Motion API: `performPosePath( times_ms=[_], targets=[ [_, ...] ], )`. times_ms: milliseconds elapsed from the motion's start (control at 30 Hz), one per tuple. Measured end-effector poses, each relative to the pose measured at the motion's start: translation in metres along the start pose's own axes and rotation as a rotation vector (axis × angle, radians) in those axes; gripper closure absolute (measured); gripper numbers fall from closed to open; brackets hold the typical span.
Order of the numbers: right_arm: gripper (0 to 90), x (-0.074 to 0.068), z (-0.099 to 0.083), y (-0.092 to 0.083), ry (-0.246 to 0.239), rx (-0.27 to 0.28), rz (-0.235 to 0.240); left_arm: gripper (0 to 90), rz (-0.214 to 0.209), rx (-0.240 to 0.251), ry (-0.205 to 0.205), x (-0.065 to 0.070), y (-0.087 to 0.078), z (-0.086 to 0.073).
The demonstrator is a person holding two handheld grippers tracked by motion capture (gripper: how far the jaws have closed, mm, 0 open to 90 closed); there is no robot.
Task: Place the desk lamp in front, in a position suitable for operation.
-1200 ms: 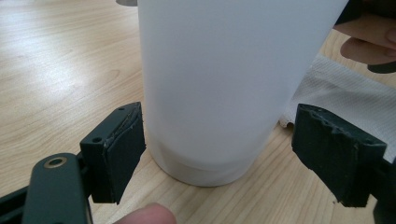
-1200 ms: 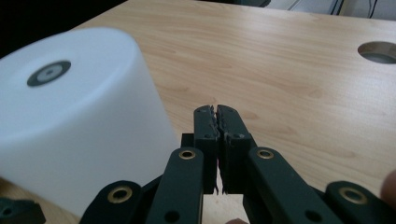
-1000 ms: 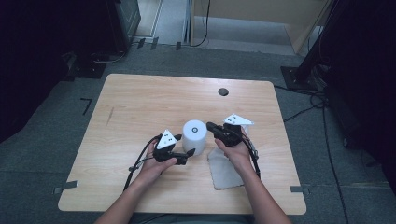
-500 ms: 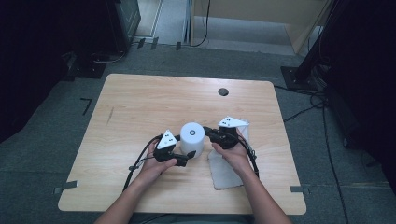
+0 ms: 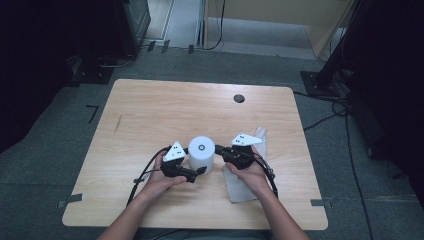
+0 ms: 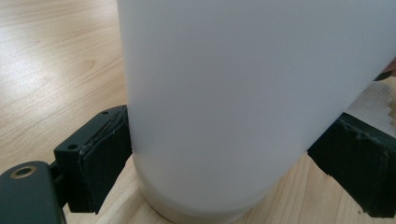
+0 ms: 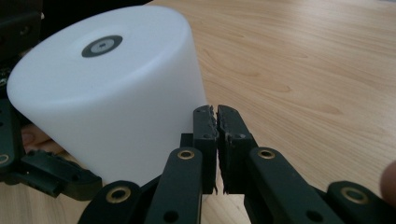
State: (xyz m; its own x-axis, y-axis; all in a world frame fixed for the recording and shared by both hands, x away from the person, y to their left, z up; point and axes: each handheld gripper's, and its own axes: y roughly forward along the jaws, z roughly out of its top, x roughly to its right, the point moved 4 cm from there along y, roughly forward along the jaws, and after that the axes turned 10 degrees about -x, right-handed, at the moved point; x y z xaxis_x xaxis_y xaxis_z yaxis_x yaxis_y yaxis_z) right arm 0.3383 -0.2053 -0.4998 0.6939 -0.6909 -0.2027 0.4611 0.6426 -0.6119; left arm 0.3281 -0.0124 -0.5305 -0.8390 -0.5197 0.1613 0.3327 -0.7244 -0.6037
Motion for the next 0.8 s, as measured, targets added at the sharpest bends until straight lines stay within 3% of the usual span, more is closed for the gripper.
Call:
performPosePath(
  times_ms=[133,267,433,567,667,800],
  targets=[
    [87.5,-0.005,-0.005,-0.002,0.003,-0.004,0.007,7.3,0.0,-0.02,0.01,0.003,-0.002,-0.001],
    [87.5,-0.014,-0.007,-0.005,-0.02,-0.018,0.016,7.2,-0.004,-0.039,0.051,0.007,-0.003,-0.003],
    [87.0,-0.02,-0.011,-0.006,-0.041,-0.031,0.002,7.0,-0.009,-0.028,0.092,0.009,-0.005,-0.008],
    [87.3,-0.02,-0.016,-0.001,-0.023,-0.023,-0.001,7.3,-0.027,-0.029,0.138,0.016,-0.006,-0.011],
    [88.2,-0.021,-0.018,0.001,-0.006,-0.017,0.0,7.2,-0.032,-0.027,0.142,0.018,-0.005,-0.011],
    [87.7,-0.025,-0.022,-0.003,0.002,-0.017,0.0,6.7,-0.078,-0.033,0.146,0.02,-0.006,-0.012]
  ],
)
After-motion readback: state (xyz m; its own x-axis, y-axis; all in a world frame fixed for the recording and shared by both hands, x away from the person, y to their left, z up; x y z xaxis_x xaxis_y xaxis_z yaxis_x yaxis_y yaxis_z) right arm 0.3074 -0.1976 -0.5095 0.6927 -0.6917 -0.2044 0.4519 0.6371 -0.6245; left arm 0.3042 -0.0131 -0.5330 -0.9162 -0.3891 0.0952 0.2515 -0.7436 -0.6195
